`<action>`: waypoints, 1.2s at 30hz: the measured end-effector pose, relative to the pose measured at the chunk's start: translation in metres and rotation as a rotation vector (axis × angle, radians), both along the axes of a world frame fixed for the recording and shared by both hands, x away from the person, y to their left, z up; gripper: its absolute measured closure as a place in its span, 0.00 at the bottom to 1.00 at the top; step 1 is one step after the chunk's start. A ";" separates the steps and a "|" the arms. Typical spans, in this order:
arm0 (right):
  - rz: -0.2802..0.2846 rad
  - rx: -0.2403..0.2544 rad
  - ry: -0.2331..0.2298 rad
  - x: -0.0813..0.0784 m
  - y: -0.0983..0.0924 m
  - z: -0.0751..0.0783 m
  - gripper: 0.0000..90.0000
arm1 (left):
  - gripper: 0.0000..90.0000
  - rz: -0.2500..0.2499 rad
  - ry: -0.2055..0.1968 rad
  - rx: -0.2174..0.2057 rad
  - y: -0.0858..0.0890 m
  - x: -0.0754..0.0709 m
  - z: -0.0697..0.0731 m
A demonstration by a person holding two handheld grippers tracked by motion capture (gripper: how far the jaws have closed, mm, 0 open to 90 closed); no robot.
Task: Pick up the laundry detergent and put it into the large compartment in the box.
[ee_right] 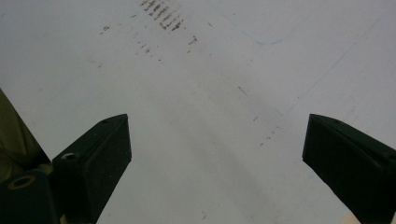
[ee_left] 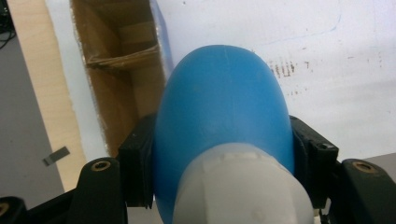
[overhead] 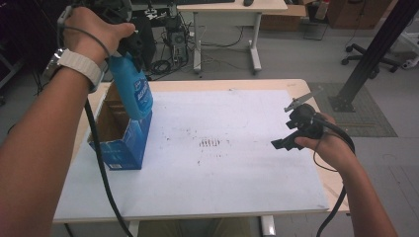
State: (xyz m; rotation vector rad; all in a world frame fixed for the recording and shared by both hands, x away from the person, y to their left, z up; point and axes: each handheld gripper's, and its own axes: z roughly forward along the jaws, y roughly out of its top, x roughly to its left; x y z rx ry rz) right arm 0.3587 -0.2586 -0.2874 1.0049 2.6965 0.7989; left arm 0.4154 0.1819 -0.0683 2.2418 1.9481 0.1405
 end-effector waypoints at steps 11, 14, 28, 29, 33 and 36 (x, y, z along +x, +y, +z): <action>0.007 -0.002 -0.001 0.002 0.005 0.002 0.09 | 0.41 0.047 -0.013 0.003 0.019 -0.003 0.009; 0.010 -0.001 0.000 0.003 0.006 0.001 0.09 | 0.41 0.057 -0.013 -0.003 0.025 -0.004 0.012; 0.009 -0.004 0.001 0.003 0.008 0.002 0.09 | 0.41 0.097 -0.014 0.024 0.046 -0.006 0.012; 0.010 -0.003 0.000 0.003 0.008 0.002 0.09 | 0.41 0.100 -0.014 0.025 0.047 -0.006 0.011; 0.012 -0.004 0.000 0.003 0.009 0.003 0.09 | 0.41 0.112 -0.018 0.030 0.052 -0.006 0.009; 0.011 -0.004 0.000 0.003 0.009 0.003 0.09 | 0.41 0.118 -0.014 0.030 0.054 -0.006 0.005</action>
